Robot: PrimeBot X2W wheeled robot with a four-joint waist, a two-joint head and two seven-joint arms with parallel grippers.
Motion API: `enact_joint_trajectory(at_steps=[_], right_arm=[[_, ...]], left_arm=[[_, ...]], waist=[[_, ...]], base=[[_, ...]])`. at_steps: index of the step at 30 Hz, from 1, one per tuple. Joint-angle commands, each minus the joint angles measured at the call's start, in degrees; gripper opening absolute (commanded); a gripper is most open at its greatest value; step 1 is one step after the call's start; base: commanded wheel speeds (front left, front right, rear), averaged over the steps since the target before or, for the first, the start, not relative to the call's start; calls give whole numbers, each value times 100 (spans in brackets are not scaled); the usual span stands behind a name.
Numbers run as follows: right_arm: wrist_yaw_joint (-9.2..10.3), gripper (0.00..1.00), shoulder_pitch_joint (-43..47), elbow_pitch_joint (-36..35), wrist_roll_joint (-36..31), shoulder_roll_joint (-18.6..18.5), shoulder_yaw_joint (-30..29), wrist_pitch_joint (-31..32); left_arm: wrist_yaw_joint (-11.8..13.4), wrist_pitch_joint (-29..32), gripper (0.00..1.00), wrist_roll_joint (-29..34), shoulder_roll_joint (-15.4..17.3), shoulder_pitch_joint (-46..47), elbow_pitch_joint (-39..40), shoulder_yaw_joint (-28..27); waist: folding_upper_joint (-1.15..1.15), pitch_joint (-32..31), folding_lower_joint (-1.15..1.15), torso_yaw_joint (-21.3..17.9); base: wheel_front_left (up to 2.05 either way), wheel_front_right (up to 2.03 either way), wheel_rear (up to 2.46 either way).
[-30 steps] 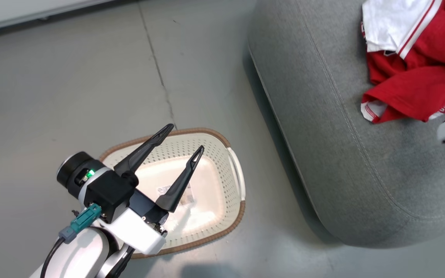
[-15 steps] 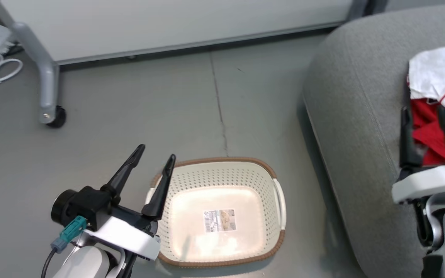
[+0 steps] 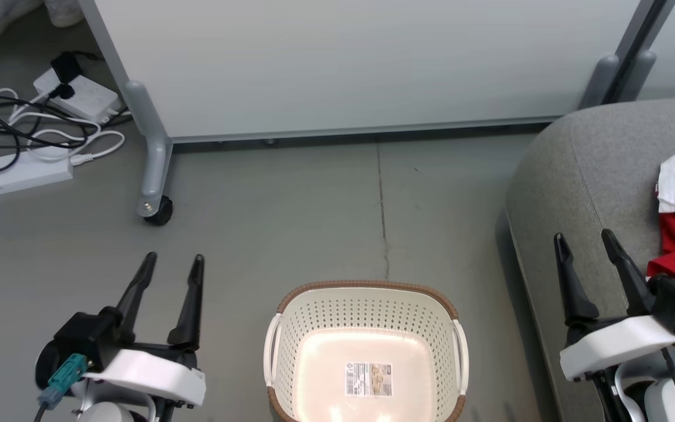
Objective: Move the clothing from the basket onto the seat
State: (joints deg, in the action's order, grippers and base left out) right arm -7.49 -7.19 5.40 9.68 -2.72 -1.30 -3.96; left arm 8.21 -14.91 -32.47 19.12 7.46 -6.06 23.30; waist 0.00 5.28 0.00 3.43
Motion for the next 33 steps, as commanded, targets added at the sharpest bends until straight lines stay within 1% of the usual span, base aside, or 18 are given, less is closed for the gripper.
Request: enact_joint_trajectory(at_steps=[1, 6, 7, 14, 18, 24, 33], right_arm=[[-1, 100, 103, -30, 63, -35, 10, 31], [-1, 100, 401, -71, 151, -35, 12, 44], [-1, 100, 457, -80, 158, -34, 4, 52], [-1, 100, 763, -163, 194, -34, -101, 90], [-1, 100, 892, -224, 178, -34, -147, 128], [-1, 100, 1013, -331, 141, -35, -159, 185], [-1, 100, 1133, -511, 145, -34, -136, 196]], left_arm=[[58, -25, 100, -35, 9, -101, -22, -118], [162, -24, 100, 53, -73, -447, 55, -571], [149, -25, 100, 66, -84, -504, 63, -641], [-26, -25, 100, 240, -200, -867, 183, -1074], [-190, -26, 100, 413, -274, -1044, 290, -1260], [-409, -26, 100, 805, -308, -1196, 237, -1242], [-557, -26, 100, 1070, -402, -1143, 12, -1180]], waist=[[0, -136, 0, 91], [0, -348, 0, 149], [0, -374, 0, 156], [0, -498, 0, 172], [0, -530, 0, 176], [0, -557, 0, 160], [0, -556, 0, 94]], base=[[0, 0, 0], [0, 0, 0], [0, 0, 0], [0, 0, 0], [0, 0, 0], [0, 0, 0], [0, 0, 0]])
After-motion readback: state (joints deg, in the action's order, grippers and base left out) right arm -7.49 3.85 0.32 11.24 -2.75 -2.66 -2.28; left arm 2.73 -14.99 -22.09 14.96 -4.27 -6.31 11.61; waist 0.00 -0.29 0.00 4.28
